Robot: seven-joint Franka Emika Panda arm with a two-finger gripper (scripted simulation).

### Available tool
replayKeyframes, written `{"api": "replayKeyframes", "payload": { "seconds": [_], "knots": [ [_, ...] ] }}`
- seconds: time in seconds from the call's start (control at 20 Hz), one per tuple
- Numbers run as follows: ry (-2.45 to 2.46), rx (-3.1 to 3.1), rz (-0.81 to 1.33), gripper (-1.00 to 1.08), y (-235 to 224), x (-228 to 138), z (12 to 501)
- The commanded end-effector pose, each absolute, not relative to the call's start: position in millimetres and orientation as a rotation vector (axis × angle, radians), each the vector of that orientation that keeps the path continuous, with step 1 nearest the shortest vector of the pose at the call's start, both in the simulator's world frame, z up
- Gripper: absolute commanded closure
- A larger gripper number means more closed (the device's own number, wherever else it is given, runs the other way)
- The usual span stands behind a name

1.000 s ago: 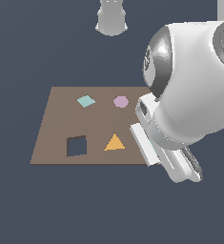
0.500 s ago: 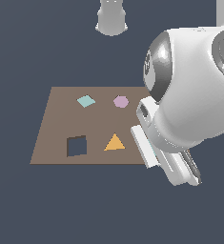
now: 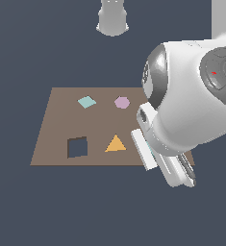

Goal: Insert a designated object into the corresponding slot on a board.

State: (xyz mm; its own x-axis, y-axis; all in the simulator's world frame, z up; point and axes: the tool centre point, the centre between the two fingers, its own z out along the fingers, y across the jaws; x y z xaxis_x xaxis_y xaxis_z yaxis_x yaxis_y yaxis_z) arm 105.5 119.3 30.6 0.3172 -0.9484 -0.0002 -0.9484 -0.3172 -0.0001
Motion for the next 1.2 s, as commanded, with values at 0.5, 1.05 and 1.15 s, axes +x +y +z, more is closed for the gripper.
{"api": "replayKeyframes", "payload": {
  "seconds": [0.5, 1.05, 1.15],
  "knots": [
    [1.835, -2.549, 0.000, 1.08, 119.3, 105.8, 34.7],
    [1.887, -2.512, 0.001, 1.08, 117.8, 97.1, 33.5],
    [1.913, -2.492, 0.001, 1.08, 117.2, 92.7, 33.7]
  ]
}}
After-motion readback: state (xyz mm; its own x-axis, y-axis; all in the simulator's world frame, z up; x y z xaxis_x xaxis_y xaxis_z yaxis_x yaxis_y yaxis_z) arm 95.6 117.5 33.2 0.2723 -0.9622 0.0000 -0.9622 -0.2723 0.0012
